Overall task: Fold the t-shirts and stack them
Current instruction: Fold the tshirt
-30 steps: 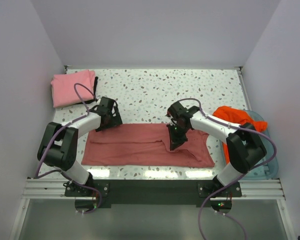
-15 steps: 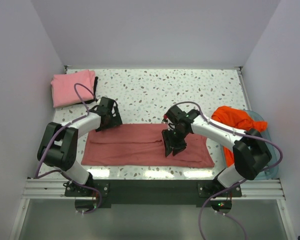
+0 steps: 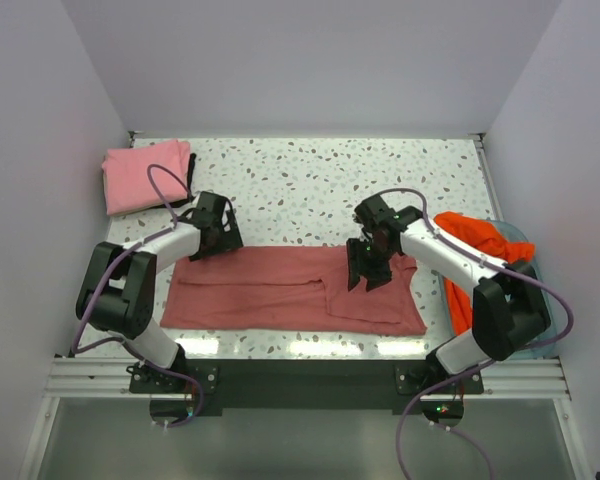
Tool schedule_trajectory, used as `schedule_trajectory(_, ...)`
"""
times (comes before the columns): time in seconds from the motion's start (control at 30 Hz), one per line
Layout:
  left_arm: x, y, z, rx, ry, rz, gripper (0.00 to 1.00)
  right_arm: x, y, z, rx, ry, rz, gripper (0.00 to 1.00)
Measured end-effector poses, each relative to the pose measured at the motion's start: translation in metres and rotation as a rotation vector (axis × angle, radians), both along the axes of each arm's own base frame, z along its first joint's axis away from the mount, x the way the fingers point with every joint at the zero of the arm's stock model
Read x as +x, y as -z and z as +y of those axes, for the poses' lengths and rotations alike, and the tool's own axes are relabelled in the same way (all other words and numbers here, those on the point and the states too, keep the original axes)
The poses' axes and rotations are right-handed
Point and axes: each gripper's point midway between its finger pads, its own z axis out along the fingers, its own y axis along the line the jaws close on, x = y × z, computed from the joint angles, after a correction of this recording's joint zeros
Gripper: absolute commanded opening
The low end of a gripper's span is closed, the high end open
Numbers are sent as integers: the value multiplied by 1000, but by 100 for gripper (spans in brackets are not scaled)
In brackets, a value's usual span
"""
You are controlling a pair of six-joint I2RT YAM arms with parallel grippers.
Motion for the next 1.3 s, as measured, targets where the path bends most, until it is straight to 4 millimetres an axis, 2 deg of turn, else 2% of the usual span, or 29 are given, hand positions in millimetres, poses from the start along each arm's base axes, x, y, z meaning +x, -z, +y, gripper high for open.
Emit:
schedule_trajectory(0.17,1,1,2,2,0,-7,100,19,20,-29,-57,96,33,52)
schedule_trajectory(0.4,2,0,5,2,8,-20,100,33,71,-47,-157,120,117,55)
schedule_trajectory(0.5,1,0,5,0,10,-26,100,41,71,-49,-157,145,140,59)
schedule_trajectory(0.63,-2,0,5,-3,10,-35,100,65,72,-53,-160,182,163,61)
schedule_trajectory(0.8,-13,0,7,-14,11,-45,100,119,71,-57,-171,209,165,63)
schedule_trajectory(0.87,-17,0,6,-25,17,-52,100,150,70,-56,-176,215,140,64)
schedule_trajectory(1.0,-24,-1,-1,-52,50,-73,100,224,66,-51,-168,231,23,68)
schedule_trajectory(1.07,-31,-1,-9,-58,88,-81,100,259,62,-47,-155,237,-50,71)
schedule_trajectory(1.1,-35,-2,-13,-65,102,-83,100,273,60,-44,-145,240,-85,76)
schedule_trajectory(1.17,-47,-4,-19,-84,132,-75,100,291,57,-40,-123,246,-139,81)
schedule_trajectory(1.2,-53,-5,-20,-90,142,-65,100,295,56,-38,-115,247,-155,84)
schedule_trajectory(1.3,-69,-11,-16,-84,147,-32,100,303,53,-36,-99,250,-196,87)
